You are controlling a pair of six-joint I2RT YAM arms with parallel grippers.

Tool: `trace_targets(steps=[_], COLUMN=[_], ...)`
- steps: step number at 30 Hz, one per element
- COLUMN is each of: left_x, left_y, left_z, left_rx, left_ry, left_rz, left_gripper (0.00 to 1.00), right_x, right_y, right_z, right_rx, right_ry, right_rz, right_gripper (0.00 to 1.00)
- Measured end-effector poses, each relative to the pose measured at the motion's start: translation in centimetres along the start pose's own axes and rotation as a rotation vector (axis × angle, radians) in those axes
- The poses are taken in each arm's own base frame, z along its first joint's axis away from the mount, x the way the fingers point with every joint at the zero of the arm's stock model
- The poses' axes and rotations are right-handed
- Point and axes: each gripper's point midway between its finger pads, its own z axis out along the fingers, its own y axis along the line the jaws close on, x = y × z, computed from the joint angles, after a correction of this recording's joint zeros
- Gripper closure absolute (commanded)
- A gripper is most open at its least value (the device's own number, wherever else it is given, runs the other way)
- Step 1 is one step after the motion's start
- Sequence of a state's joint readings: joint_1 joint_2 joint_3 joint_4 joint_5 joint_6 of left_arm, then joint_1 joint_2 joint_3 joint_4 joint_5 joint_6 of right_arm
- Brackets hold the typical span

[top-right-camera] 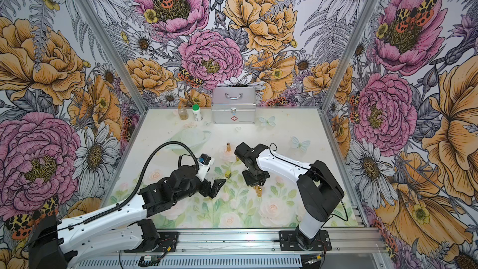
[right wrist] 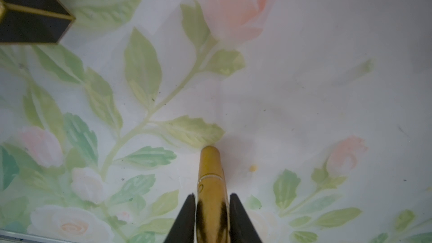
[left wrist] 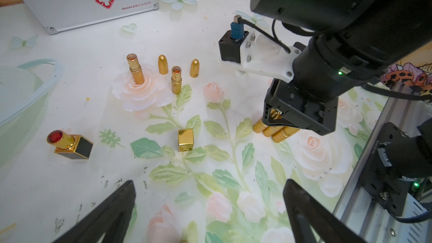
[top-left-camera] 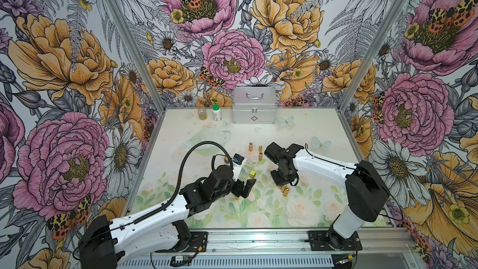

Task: Open the lipstick cap
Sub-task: Pick up the lipstick at the center of the board.

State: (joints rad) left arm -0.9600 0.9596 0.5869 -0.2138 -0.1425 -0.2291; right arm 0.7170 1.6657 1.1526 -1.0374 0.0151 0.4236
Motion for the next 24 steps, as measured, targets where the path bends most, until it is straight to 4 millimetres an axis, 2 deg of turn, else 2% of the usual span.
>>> trace_targets(steps=[16, 24], left_x=[0.0, -0.2], left_y=[0.0, 0.4], left_z=[0.0, 0.0], left_rx=[-0.001, -0.025], left_ry=[0.000, -0.009], left_rz=[0.000, 0.004], left_gripper=[0.01, 0.01], right_x=[-0.2, -1.7], right_y=[-0.1, 0.9], right_z=[-0.1, -1.6], right_rx=[0.008, -0.040], right_ry=[-0.008, -0.054], right_rz=[0.000, 0.006], right_gripper=[0.78, 0.78])
